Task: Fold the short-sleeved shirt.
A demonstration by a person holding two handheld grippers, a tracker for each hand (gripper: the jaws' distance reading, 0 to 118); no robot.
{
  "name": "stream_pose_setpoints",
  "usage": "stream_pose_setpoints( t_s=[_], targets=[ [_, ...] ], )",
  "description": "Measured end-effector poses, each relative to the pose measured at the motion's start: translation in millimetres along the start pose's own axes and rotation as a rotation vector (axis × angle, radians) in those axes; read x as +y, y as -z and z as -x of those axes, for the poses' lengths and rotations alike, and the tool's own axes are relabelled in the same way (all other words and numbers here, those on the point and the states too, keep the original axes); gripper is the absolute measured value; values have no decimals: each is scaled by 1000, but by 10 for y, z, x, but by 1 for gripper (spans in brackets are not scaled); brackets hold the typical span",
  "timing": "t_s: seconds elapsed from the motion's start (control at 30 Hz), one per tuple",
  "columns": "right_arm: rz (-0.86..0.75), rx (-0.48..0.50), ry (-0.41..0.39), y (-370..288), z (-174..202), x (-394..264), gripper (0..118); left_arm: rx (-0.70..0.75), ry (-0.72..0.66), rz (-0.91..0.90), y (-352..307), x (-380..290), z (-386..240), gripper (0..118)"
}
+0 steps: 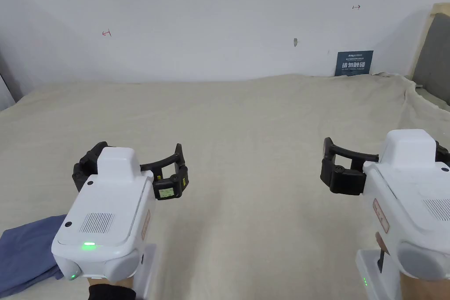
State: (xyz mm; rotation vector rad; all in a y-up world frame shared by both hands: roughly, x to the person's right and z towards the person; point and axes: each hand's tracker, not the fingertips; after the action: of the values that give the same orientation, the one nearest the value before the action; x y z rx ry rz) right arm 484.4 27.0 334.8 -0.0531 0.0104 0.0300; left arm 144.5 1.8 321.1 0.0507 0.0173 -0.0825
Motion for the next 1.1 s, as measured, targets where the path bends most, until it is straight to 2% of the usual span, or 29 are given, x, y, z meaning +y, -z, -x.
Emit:
stream_pose_setpoints(
  t_s=[1.1],
  targets=[
    [-23,-13,-9,-34,6,42,118,11,-11,-12,-4,37,11,118]
  ],
)
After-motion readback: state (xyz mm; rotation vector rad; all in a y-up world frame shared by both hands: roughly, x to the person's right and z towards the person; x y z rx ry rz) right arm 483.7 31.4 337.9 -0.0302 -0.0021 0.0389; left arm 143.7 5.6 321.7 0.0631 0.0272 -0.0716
